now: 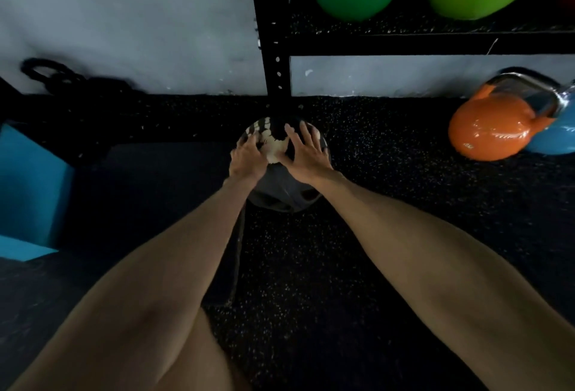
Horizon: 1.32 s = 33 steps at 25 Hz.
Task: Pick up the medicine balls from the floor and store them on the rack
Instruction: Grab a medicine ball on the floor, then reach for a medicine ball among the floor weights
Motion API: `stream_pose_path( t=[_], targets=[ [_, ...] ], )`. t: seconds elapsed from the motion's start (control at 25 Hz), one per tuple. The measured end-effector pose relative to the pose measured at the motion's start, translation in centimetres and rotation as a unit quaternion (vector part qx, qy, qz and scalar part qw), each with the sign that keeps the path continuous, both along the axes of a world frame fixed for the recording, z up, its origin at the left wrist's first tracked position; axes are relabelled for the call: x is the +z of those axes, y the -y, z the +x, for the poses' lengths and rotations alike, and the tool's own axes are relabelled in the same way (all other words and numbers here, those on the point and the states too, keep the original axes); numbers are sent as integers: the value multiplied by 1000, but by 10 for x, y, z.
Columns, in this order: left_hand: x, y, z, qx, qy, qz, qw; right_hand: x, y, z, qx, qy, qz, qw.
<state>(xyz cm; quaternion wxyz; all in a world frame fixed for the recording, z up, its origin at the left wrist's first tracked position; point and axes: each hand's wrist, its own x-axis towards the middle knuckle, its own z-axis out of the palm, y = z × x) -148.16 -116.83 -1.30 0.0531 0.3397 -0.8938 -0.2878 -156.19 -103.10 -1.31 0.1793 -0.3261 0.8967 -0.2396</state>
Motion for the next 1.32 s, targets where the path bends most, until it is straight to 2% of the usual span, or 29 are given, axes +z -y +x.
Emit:
stream_pose_path(
  t=[0.16,0.28,0.4,0.6,0.8,0.88,1.04,1.16,1.32],
  targets=[
    [34,-27,12,-37,92,-54,994,33,-45,15,-56,5,-20,998],
    [97,-84,34,-69,201,-98,972,97,-100,37,-77,31,47,995],
    [180,-140,56,-166,282,-101,940,188,-157,69,-78,104,128,983],
    [337,-211,90,-329,338,-70,879,340,-239,141,-137,230,196,943],
    [483,-283,120,-443,343,-60,826,479,-319,226,-237,312,156,907],
    [510,-308,128,-454,351,-49,818,504,-339,256,-276,326,146,892],
    [552,-384,164,-543,339,-72,765,550,-412,331,-377,316,116,863],
    [562,-442,203,-587,343,-73,729,561,-461,391,-430,308,111,841],
    [567,-539,277,-655,341,-107,666,564,-540,484,-509,305,68,802]
  ],
)
